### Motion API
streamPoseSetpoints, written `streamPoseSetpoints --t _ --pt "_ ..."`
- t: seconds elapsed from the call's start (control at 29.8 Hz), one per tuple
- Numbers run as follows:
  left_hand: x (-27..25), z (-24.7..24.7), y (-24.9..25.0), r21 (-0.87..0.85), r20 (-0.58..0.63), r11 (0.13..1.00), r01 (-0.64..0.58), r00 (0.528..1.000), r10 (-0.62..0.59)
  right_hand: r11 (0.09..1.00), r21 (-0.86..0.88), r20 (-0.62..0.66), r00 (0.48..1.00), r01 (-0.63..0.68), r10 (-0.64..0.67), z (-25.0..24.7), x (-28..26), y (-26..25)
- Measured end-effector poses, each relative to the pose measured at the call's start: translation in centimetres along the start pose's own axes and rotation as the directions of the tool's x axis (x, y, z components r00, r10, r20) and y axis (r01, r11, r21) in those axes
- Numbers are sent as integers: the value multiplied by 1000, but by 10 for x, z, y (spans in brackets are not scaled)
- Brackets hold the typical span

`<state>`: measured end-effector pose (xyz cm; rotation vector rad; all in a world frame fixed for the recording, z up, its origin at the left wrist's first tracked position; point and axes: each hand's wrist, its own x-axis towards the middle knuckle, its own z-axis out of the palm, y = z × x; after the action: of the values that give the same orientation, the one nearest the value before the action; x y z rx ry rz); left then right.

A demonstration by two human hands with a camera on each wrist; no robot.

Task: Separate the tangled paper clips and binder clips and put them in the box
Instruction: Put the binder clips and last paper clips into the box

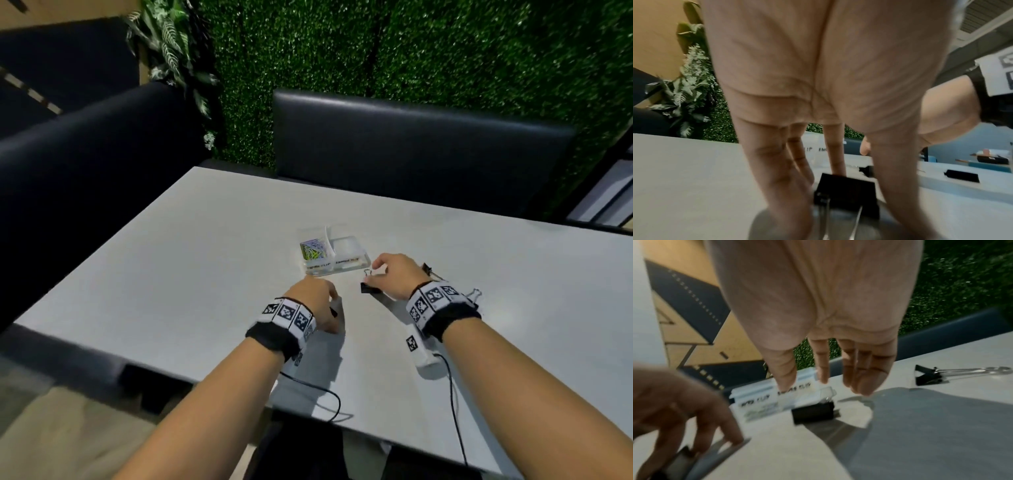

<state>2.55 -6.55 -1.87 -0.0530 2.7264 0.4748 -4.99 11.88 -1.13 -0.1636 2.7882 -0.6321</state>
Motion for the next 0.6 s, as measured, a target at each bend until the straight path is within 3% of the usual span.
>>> streamPoseSetpoints --t 0.17,0.3,0.44,0.54,0.6 --pt "-3 7 5 19 -83 1000 -12 996 14 984 -176 -10 999 -35 34 31 2 -15" --pt "-6 6 3 -63 -98 998 -12 995 6 981 -191 -36 999 16 -23 37 2 -11" --pt "1 -32 13 -263 -236 960 -95 971 31 1000 -24 5 1000 -11 11 20 -5 6" --pt "36 -73 26 -310 -375 940 -146 927 20 987 160 -60 998 -14 24 -1 -14 11" --pt "67 -89 31 -307 -394 944 -119 919 -12 971 234 -125 992 47 -18 -14 -12 3"
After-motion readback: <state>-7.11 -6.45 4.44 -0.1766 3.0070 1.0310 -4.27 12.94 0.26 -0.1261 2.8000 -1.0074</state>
